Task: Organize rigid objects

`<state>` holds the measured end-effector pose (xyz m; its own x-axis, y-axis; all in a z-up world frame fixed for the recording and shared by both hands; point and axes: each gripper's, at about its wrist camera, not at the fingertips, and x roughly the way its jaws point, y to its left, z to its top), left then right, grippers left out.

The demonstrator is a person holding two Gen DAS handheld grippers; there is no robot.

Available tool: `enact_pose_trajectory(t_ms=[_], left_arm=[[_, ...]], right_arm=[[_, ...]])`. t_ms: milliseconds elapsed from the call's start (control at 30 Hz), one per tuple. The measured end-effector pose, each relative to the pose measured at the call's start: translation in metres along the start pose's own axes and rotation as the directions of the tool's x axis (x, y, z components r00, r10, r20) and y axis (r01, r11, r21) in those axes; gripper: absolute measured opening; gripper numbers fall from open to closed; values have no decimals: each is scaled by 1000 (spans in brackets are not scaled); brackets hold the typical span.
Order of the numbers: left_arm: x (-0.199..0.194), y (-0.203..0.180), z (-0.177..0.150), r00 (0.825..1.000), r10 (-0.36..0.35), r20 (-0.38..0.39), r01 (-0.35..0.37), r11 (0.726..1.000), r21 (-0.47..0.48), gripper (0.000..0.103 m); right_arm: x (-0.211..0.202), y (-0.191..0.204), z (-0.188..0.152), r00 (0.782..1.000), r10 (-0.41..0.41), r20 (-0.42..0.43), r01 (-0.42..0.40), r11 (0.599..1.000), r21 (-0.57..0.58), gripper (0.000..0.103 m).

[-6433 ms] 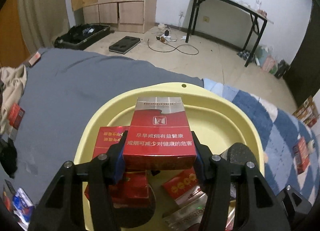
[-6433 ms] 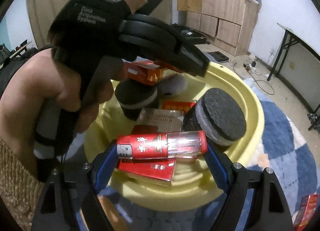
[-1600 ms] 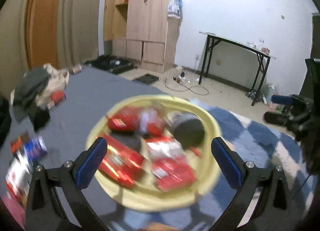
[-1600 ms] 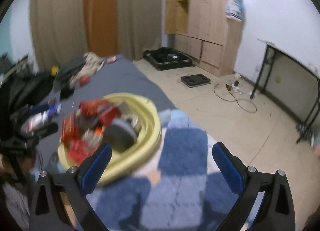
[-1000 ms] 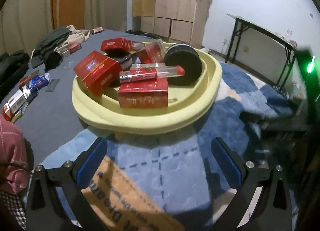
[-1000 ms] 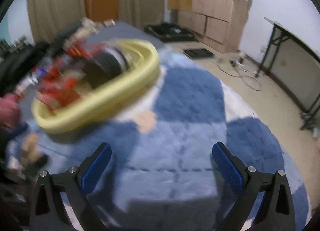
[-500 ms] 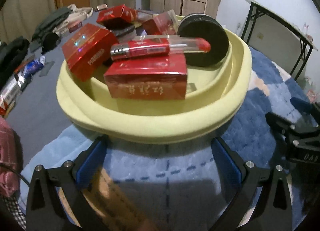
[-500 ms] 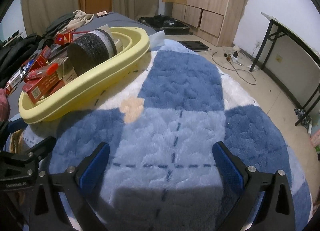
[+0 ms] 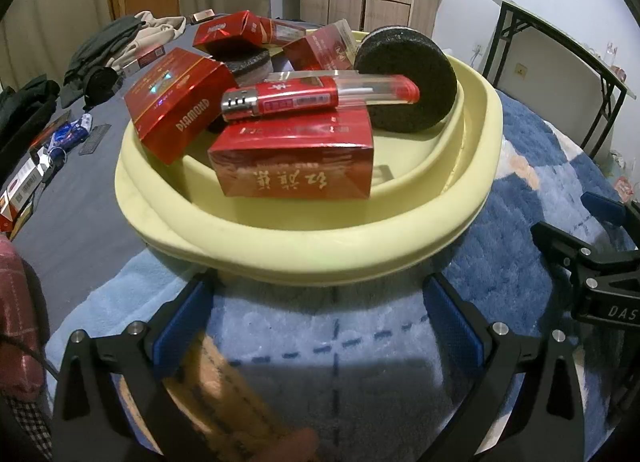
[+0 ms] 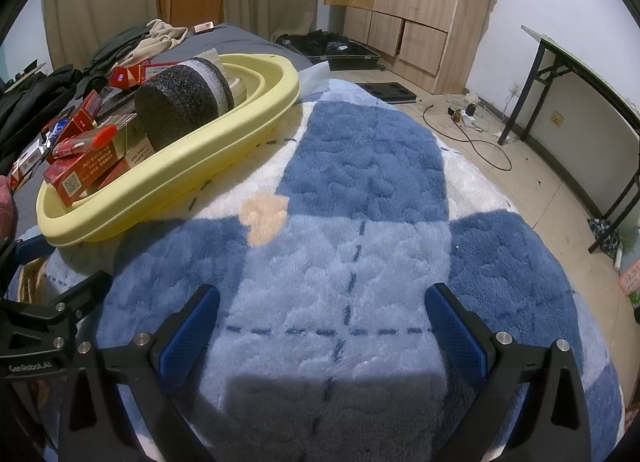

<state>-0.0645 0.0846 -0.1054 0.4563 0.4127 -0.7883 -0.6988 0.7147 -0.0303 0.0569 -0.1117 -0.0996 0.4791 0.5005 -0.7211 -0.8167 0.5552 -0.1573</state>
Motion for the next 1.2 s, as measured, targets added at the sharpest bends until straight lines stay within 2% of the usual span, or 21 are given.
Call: enact_pose_trajectory(t_ms=[500,1200], left_arm=[[-3,-3,-1,1000,16,3,-16,1000,10,103],[-1,2,-1,1000,0,-2,0,1000,-4,103]], right_arm=[[1,0,0,1000,-1,0,1,1000,2,103],[1,1,1,1000,-3,0,3,1000,4,103]])
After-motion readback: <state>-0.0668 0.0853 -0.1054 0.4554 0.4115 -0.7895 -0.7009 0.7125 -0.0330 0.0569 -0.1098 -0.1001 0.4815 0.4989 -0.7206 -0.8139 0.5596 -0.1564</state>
